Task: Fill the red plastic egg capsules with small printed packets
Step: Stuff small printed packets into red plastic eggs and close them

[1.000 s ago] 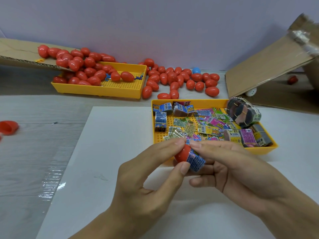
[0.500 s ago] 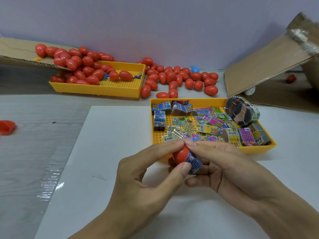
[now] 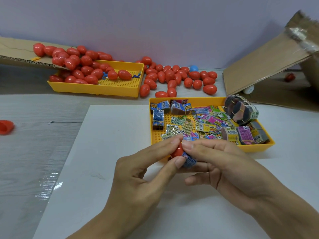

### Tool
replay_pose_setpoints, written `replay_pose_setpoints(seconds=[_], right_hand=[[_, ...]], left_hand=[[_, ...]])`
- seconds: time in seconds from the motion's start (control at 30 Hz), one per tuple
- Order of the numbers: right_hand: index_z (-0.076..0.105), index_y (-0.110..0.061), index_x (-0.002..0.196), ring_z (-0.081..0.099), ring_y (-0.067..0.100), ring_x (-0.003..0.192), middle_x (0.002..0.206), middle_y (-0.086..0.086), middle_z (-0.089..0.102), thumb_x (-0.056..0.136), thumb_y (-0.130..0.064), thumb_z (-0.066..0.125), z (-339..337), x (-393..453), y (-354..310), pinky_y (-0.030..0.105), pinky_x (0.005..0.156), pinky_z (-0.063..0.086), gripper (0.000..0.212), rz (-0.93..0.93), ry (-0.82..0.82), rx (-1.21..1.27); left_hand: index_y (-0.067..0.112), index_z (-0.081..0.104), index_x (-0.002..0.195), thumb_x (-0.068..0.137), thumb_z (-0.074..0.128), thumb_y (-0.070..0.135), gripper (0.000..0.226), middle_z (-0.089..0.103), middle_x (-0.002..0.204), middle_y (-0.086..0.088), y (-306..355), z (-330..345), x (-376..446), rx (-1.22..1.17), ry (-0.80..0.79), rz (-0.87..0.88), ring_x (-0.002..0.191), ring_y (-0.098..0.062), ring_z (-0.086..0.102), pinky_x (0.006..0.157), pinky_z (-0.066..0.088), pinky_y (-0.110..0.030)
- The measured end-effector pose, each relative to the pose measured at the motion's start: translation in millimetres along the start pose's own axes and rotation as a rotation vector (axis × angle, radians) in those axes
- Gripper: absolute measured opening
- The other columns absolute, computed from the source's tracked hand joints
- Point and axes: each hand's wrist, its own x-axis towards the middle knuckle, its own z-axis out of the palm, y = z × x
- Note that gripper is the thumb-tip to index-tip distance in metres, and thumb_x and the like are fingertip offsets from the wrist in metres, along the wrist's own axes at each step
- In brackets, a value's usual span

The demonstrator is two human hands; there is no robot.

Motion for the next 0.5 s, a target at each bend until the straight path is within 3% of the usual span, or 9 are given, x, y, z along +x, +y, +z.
replay_pose_setpoints(seconds=[0.23,0.5], right_hand=[[0.079,-0.009,0.081,0.073,0.019,0.070,0.076,0.008,0.072,0.070,-0.031,0.073,1.2,3.0,4.0,0.021,0.050,0.055,0.025,0.006,-0.012,0.080],[0.078,-0.008,0.084,0.072,0.020,0.072,0.093,0.020,0.074,0.069,-0.037,0.074,2.6,1.6,3.2,0.022,0.050,0.055,0.034,0.004,-0.028,0.020]], left_hand=[[0.013,0.071,0.112,0.084,0.068,0.020,0.029,0.072,0.117,0.011,-1.4,4.0,-3.7,-0.012,0.038,0.032,0.109,-0.009,0.069,0.093,0.053,-0.021],[0.032,0.061,0.132,0.086,0.069,0.024,0.047,0.068,0.124,0.015,-3.7,1.6,-3.9,-0.027,-0.052,0.018,0.115,-0.011,0.066,0.097,0.051,-0.023]])
